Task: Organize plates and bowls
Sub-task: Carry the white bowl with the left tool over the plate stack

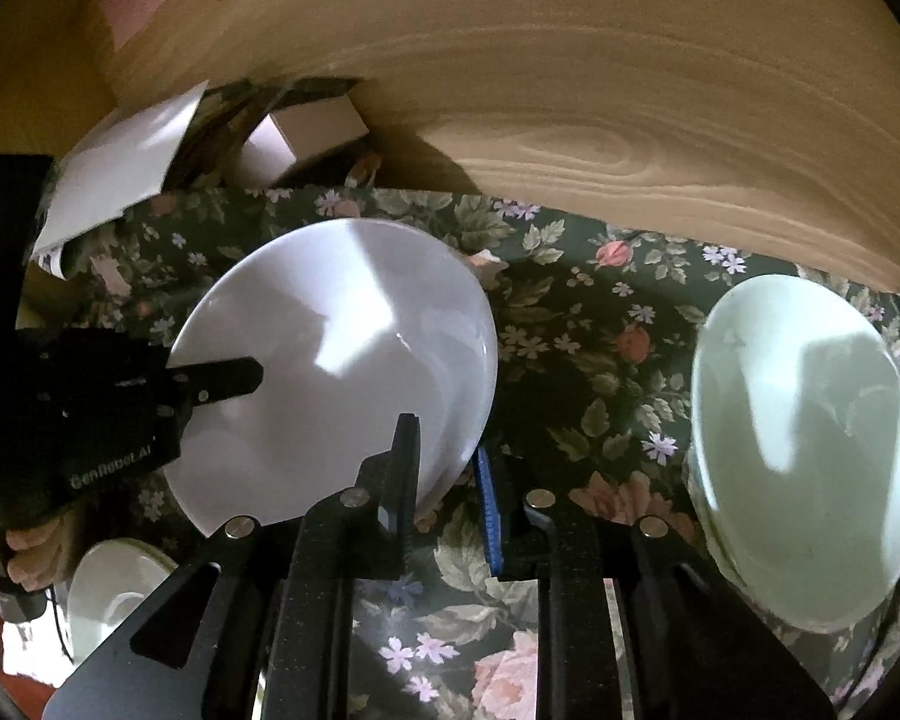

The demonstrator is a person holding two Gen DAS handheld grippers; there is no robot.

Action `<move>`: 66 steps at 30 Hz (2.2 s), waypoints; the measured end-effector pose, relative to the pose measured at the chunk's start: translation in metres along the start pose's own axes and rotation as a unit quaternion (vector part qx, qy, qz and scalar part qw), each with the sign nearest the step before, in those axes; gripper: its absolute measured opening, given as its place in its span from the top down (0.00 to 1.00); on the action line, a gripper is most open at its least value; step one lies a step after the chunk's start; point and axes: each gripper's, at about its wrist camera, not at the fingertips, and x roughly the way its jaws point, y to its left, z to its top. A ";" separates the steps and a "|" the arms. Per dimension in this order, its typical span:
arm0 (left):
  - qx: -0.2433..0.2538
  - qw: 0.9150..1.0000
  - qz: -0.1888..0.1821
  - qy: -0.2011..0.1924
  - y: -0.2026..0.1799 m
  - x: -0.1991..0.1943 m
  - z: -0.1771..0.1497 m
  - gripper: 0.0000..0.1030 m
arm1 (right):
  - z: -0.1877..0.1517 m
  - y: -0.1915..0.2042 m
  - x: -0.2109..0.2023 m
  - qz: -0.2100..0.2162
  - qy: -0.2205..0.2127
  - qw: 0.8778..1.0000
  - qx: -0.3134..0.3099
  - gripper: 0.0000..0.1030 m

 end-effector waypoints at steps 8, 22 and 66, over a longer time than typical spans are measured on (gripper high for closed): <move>0.003 0.999 -0.018 -0.042 0.000 -0.039 -0.011 0.84 | -0.003 0.010 -0.043 -0.007 -0.052 0.999 0.002 0.84; -0.014 0.995 -0.030 -0.099 0.017 -0.103 -0.058 0.84 | -0.022 0.057 -0.093 -0.011 -0.106 0.994 -0.013 0.84; -0.127 0.985 0.014 -0.113 0.145 -0.144 -0.204 0.84 | -0.067 0.209 -0.049 0.069 -0.068 0.992 -0.078 0.84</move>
